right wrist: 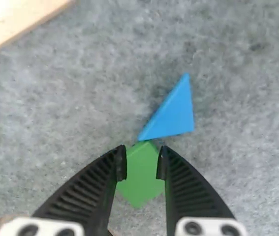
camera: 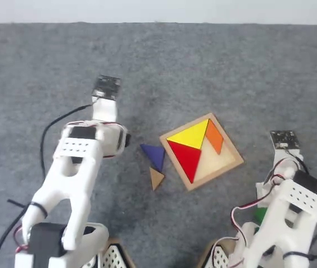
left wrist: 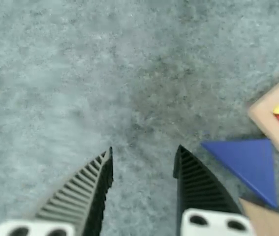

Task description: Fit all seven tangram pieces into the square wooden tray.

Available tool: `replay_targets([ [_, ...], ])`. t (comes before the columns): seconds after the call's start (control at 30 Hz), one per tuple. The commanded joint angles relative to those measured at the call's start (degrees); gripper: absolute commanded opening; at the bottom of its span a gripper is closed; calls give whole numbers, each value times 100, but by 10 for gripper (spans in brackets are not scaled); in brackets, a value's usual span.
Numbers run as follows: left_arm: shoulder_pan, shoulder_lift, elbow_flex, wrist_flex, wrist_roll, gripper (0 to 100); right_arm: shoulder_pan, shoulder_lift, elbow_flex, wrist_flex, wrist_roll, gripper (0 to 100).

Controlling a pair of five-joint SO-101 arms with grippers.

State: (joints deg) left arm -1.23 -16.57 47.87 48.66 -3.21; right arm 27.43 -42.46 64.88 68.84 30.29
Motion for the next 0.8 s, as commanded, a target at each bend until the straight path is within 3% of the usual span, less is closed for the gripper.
replay_targets([
  [0.0, 826, -255, -66, 431, 18, 195, -277, 171, -316, -154, -378, 117],
  [0.23, 1530, -255, -136, 501, 554, 196, -286, 1086, -1134, -215, -721, 117],
  [0.47, 1424, -264, -163, 413, 668, 196, -233, 1648, -1380, -338, -730, 123],
  [0.63, 1310, -264, -84, 413, 633, 196, 110, 1921, -1371, -637, -932, 223],
  [0.77, 1310, -264, 75, 220, 633, 196, 163, 1991, -1371, -646, -949, 234],
])
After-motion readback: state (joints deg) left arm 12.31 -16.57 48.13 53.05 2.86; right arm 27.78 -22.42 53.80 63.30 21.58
